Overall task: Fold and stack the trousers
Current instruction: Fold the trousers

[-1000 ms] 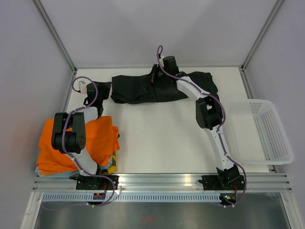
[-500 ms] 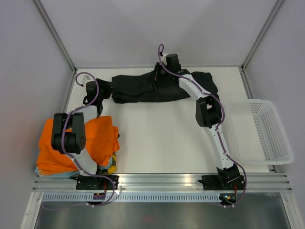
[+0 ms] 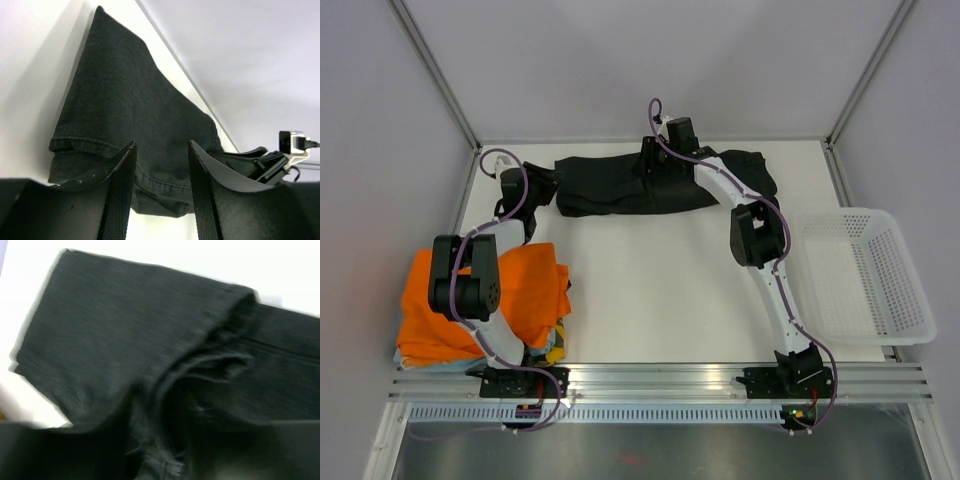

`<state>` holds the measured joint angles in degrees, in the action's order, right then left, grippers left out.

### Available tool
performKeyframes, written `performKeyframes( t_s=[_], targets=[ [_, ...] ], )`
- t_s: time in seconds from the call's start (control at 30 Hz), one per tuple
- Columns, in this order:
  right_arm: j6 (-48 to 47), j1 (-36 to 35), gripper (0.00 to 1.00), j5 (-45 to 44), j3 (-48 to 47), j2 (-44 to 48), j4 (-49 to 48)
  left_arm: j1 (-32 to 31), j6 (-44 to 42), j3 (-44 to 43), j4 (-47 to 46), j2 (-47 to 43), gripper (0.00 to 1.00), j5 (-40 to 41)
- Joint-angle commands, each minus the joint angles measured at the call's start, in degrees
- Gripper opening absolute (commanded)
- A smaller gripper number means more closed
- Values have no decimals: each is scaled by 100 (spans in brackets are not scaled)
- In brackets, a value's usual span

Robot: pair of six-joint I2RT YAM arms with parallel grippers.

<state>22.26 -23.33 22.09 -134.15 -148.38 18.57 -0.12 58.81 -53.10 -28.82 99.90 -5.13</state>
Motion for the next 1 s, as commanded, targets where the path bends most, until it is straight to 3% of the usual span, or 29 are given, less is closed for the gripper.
performKeyframes(
  t_s=[0.0,0.03,0.13,0.4,0.6,0.63,0.8,0.97],
  targets=[
    [-389,109,55,-468,90,168,401,3,-378,-358,34,117,52,-164],
    [-407,144,79,-538,82,264,585,3,-440,-394,69,126,52,-182],
    [-416,320,93,-600,55,493,867,3,-799,-526,288,100,54,-182],
    [1041,646,98,49,389,600,122,3,-1757,-1061,1080,-32,56,-234],
    [3362,541,98,674,1039,327,-1802,3,-1943,-1386,1300,12,57,-322],
    [3451,523,98,700,979,205,-2109,3,-1961,-1422,1343,30,57,-357],
    [3565,294,98,534,206,-322,-1884,3,-2040,-1554,1449,100,57,-410],
    [3469,250,98,235,161,-446,-1672,3,-2145,-1738,1572,161,57,-463]
  ],
)
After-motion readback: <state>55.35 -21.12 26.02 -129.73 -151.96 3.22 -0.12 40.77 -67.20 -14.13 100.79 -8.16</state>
